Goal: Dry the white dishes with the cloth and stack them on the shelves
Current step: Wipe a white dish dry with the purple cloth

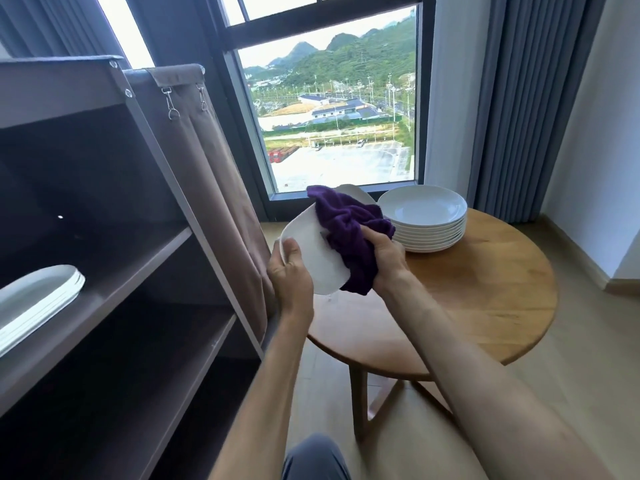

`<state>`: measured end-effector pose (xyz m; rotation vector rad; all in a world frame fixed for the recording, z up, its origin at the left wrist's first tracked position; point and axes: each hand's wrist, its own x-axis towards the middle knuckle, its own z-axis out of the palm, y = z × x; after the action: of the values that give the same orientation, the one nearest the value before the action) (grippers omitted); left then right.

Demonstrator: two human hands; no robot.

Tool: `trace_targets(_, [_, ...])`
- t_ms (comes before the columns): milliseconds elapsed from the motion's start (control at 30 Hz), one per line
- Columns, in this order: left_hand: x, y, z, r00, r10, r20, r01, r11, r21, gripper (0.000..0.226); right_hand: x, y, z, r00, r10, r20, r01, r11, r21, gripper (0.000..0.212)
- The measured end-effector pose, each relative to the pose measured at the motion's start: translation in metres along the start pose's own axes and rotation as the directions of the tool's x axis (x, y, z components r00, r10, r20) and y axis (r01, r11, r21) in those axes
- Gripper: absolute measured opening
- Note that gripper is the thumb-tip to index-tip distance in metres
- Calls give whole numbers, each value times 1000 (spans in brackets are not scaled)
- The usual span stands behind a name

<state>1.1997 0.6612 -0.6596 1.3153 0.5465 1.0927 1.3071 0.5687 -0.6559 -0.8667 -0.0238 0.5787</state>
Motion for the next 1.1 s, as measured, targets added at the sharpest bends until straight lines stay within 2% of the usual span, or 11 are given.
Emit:
trace_targets(67, [12, 9, -16, 997, -3, 82, -3, 998, 63, 19, 5, -6, -6, 1000, -4, 4, 4, 1000, -18, 35])
trace_targets(133, [20, 17, -27, 990, -49, 135, 42, 998, 55, 35, 9, -6, -10, 1000, 6, 12, -6, 1000, -7, 43])
trace_targets(200, [9, 15, -22, 987, -121, 104, 129, 989, -73, 50, 11, 2, -8, 999, 49, 24, -50, 997, 62, 45])
trace_targets(300, [-27, -2, 10, 976, -216, 12, 213, 948, -236, 65, 5, 26, 2, 984, 160, 83, -171, 973, 157, 23])
trace_targets(400, [-35, -16, 33, 935, -314, -164, 252, 914, -317, 37, 2, 44, 1, 978, 194, 79, -204, 964, 168, 32])
trace_targets(467, [-26, -18, 33, 943, -277, -186, 210, 927, -311, 18, 4, 45, -7, 987, 154, 44, -159, 973, 169, 44])
trace_targets(567, [-21, -5, 21, 978, -157, -138, 135, 979, -155, 20, 8, 39, -19, 999, 44, 10, -45, 996, 83, 36])
trace_targets(700, [-4, 30, 0, 991, -22, 132, -8, 975, 222, 7, 14, 23, -29, 980, -195, 42, 198, 975, -102, 21])
trace_targets(833, [18, 60, 0, 890, -235, 391, -12, 844, 536, 28, 12, 8, -20, 926, -345, 154, 378, 864, -333, 37])
trace_targets(900, [16, 61, 5, 849, -336, 407, 74, 840, 538, 27, 11, -3, -12, 937, -274, 216, 346, 815, -464, 39])
trace_targets(1100, [12, 43, 7, 897, -392, 204, 368, 918, 144, 44, -4, -15, -18, 930, 112, 351, 135, 783, -608, 46])
